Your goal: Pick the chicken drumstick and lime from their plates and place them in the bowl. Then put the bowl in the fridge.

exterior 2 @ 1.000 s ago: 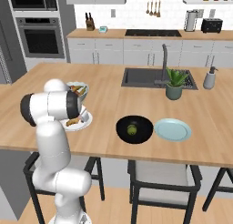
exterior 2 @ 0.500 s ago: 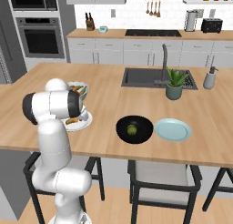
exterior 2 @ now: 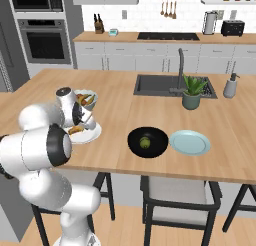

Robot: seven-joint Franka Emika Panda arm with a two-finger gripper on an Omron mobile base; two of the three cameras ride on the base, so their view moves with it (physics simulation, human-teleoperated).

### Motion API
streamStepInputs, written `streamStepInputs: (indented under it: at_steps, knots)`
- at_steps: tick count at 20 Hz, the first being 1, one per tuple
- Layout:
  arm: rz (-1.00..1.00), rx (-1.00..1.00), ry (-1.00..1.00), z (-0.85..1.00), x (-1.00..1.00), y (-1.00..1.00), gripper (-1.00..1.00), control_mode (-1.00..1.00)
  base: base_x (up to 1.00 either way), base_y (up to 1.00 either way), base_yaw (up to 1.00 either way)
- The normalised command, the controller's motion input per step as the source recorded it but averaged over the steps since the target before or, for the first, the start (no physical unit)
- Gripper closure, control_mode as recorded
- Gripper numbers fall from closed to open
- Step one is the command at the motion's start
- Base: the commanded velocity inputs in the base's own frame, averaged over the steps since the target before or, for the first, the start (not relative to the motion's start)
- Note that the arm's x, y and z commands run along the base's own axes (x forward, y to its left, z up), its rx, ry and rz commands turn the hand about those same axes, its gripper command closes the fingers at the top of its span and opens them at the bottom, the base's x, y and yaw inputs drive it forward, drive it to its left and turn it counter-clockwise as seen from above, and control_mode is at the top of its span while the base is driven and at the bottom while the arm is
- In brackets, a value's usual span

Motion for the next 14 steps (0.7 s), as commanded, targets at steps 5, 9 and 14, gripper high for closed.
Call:
streamStepInputs:
  at_steps: [5, 9, 14]
  knots:
    - [0.0, -0.01, -0.12, 0.67, -0.7, -0.93, 1.0, -1.0, 0.0, 0.0, 0.0]
    - [0.01, -0.03, -0.05, 0.5, -0.52, -0.99, 1.0, -1.0, 0.0, 0.0, 0.0]
    - [0.09, 0.0, 0.0, 0.41, -0.2, -1.0, 1.0, -1.0, 0.0, 0.0, 0.0]
